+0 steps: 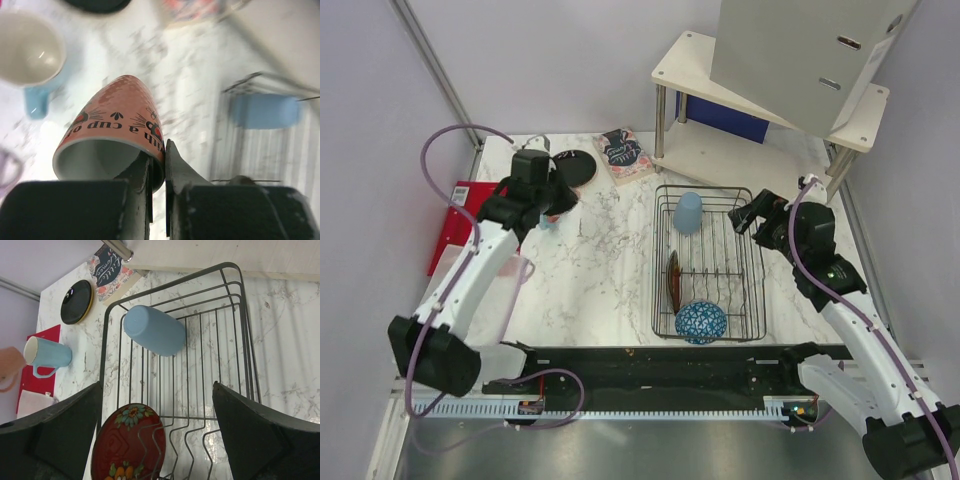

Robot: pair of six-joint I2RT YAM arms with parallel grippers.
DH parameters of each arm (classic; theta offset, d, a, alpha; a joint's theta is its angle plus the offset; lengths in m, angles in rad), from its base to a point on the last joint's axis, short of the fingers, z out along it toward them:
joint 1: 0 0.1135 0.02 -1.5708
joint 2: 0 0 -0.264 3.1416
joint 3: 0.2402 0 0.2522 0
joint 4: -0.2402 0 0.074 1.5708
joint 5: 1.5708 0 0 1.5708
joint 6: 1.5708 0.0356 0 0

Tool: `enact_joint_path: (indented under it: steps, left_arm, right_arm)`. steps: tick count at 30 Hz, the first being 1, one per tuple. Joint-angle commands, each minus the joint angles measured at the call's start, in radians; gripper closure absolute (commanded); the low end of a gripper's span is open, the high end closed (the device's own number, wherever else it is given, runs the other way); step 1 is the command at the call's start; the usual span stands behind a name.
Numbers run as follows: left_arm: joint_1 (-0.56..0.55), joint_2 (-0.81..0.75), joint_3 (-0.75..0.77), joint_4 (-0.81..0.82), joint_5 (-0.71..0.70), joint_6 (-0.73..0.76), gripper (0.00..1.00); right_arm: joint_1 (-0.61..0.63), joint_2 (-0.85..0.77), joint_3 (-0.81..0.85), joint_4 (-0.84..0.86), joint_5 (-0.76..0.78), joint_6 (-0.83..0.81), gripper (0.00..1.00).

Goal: Unload the mixed dishes from the dish rack
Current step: Place the cup at the center of the board.

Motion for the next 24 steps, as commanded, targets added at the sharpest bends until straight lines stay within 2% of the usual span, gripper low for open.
enact_joint_path:
  steps: [1, 5, 13, 19, 24]
  left_arm:
    - [0.019, 0.128, 0.04, -0.205, -0.047, 0.127, 0.98]
    - [0.017, 0.269, 0.049, -0.202, -0.021, 0.132, 0.98]
    - [-0.012, 0.419, 0.101, -0.154, -0.022, 0.104, 0.98]
    - [-0.012, 0.585, 0.297, -0.212, -0.039, 0.105, 0.98]
    - [-0.012, 0.714, 0.502, -0.352, -0.105, 0.092, 0.98]
  right_arm:
    - [0.0, -0.021, -0.018, -0.021, 0.019, -0.033, 0.02]
    - [0.0, -0.021, -0.04, -0.023, 0.01, -0.036, 0.02]
    - [0.0, -0.012, -0.064, -0.01, -0.001, -0.035, 0.02]
    - [0.002, -0.001, -0.067, -0.01, -0.012, -0.033, 0.02]
    - [0.0, 0.005, -0.07, -0.01, -0.009, -0.036, 0.02]
